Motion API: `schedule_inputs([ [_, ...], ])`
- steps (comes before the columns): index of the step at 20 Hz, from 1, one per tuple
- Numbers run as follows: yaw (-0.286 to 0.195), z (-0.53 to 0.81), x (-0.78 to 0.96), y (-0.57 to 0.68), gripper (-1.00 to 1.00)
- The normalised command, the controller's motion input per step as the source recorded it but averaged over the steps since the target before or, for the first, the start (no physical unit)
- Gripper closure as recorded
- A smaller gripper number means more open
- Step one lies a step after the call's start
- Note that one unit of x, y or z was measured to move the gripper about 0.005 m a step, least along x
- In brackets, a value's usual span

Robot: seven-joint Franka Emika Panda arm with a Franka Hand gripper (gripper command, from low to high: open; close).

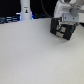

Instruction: Open the kcup holder, insert the kcup into the holder, and close the kcup holder

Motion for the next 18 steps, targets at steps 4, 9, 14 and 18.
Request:
schedule_inputs([
  [4,0.0,0.0,-0.92,0.66,-1.0],
  [9,0.0,0.05,-0.93,0.62,-1.0],
  [14,-0.017,0.82,0.0,0.35,-1.0],
  [18,-0.033,0.19,0.15,0.06,-1.0],
])
